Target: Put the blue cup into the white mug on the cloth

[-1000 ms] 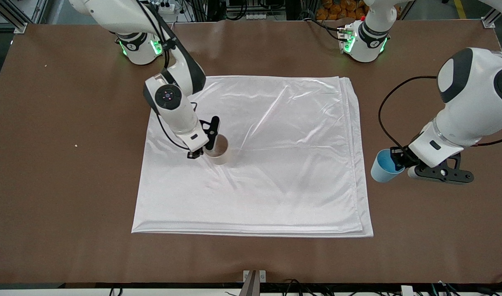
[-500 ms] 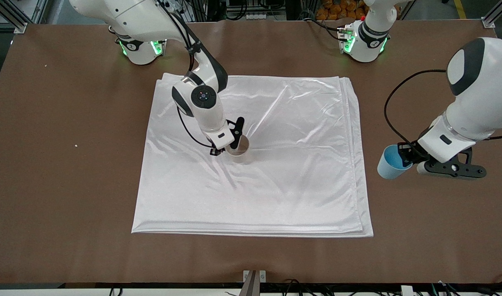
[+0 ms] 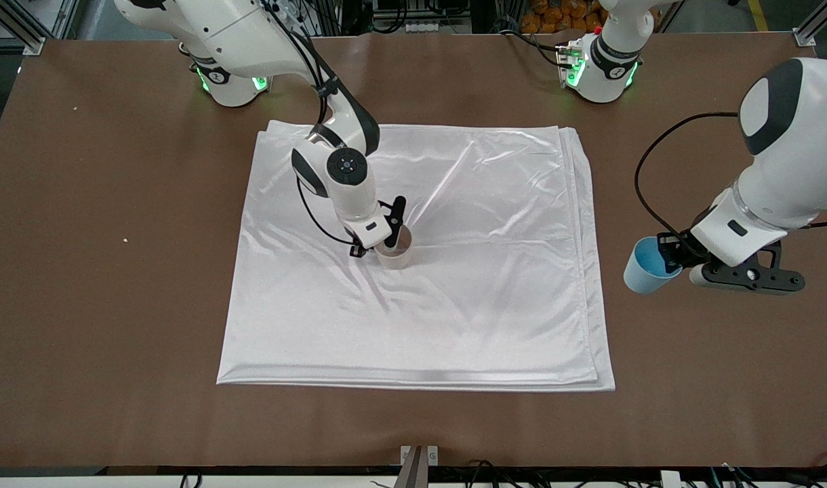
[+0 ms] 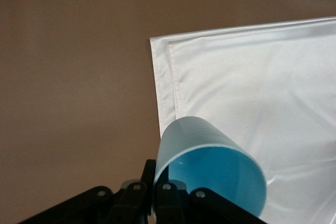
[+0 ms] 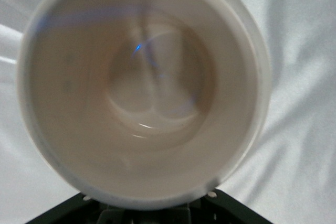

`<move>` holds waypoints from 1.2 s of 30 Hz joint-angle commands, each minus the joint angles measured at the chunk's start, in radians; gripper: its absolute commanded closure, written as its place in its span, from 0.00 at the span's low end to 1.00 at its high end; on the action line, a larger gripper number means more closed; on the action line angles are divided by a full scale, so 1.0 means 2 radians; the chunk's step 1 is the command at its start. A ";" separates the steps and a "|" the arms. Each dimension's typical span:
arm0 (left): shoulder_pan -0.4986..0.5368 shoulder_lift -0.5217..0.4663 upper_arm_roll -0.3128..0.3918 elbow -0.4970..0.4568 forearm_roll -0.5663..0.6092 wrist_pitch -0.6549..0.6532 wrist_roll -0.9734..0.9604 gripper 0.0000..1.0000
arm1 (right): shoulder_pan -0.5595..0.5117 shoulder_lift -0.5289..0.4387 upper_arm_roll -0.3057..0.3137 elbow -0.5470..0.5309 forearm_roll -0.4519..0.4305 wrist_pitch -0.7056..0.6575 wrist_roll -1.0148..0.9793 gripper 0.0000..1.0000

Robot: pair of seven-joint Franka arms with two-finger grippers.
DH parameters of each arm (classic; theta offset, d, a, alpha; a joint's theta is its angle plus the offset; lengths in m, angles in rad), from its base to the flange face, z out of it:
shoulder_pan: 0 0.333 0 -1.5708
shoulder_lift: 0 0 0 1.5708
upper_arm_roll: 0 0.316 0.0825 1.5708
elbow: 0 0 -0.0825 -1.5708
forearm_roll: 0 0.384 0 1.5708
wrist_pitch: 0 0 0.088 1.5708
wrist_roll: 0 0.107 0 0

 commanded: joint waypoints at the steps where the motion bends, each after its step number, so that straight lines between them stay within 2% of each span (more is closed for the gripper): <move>1: -0.003 -0.002 -0.001 0.002 0.009 -0.007 0.002 1.00 | 0.021 0.009 -0.004 0.018 -0.011 -0.007 0.012 0.82; 6: -0.008 0.000 -0.003 0.001 0.008 -0.007 -0.002 1.00 | 0.022 0.010 -0.004 0.018 -0.011 -0.007 0.011 0.79; 13: -0.008 0.001 -0.003 -0.002 0.009 -0.007 -0.002 1.00 | 0.021 0.010 -0.004 0.020 -0.012 -0.007 0.008 0.62; 18: -0.009 0.001 -0.004 -0.002 0.009 -0.007 -0.003 1.00 | 0.015 0.009 -0.004 0.022 -0.020 -0.007 -0.008 0.42; 22: -0.011 0.001 -0.005 -0.002 0.009 -0.008 -0.005 1.00 | 0.008 0.003 -0.005 0.025 -0.020 -0.007 -0.007 0.12; 24: -0.017 0.001 -0.006 -0.002 0.008 -0.008 -0.005 1.00 | 0.002 -0.009 -0.010 0.024 -0.023 -0.009 -0.010 0.01; 29: -0.038 0.001 -0.006 -0.002 0.006 -0.019 -0.027 1.00 | -0.012 -0.047 -0.014 0.027 -0.023 -0.065 -0.020 0.00; 36: -0.093 0.002 -0.006 -0.003 0.006 -0.021 -0.115 1.00 | -0.030 -0.085 -0.014 0.045 -0.027 -0.119 -0.033 0.00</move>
